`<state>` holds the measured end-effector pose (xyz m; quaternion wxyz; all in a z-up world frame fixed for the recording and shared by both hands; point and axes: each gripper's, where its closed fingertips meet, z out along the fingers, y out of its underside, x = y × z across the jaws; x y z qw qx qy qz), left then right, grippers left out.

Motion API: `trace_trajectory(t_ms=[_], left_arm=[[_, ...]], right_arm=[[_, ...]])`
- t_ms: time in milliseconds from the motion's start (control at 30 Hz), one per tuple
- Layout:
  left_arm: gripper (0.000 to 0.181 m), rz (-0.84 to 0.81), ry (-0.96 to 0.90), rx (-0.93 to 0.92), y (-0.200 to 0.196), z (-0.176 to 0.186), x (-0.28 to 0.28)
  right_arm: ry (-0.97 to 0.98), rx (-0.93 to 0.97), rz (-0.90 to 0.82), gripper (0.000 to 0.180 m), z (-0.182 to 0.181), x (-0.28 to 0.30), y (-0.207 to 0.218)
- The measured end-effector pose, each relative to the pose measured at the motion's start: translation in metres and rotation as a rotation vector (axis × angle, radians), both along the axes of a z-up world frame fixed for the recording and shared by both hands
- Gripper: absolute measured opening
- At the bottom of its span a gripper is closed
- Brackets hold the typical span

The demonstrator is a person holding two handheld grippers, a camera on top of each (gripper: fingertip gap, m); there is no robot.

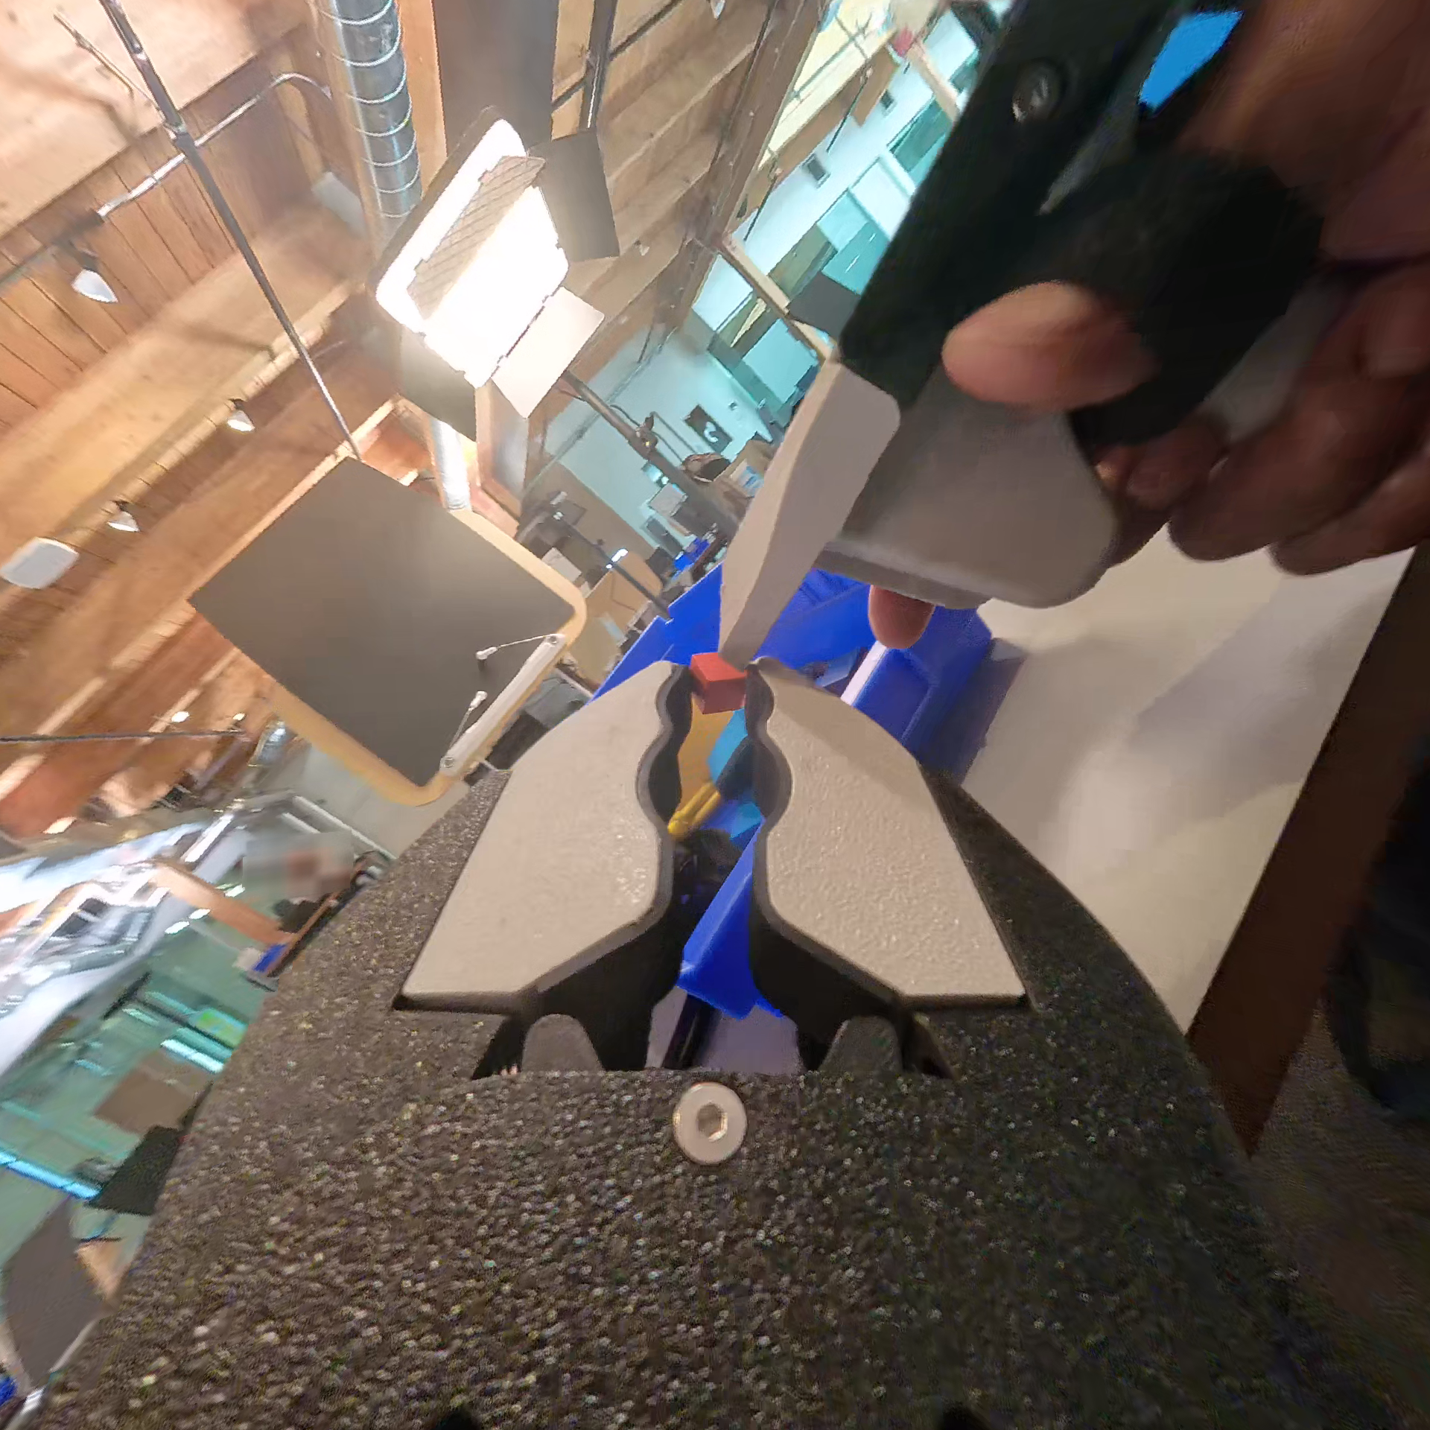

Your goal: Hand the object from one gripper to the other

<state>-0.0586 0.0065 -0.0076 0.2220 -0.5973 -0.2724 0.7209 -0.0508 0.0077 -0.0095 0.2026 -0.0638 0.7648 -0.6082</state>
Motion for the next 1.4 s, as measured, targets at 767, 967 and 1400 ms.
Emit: trace_trajectory(t_ms=[767,967,1400], left_arm=[[0.029,-0.056,0.016,0.092,-0.008,-0.006,0.002],[0.026,-0.091,0.113,0.307,-0.029,0.014,0.015],[0.02,-0.175,0.193,0.618,-0.058,0.03,0.032]], right_arm=[[-0.018,-0.025,0.008,0.014,-0.008,-0.013,-0.006],[-0.087,-0.06,0.031,0.014,-0.009,-0.028,-0.006],[-0.08,-0.052,0.001,0.014,-0.011,-0.033,-0.01]])
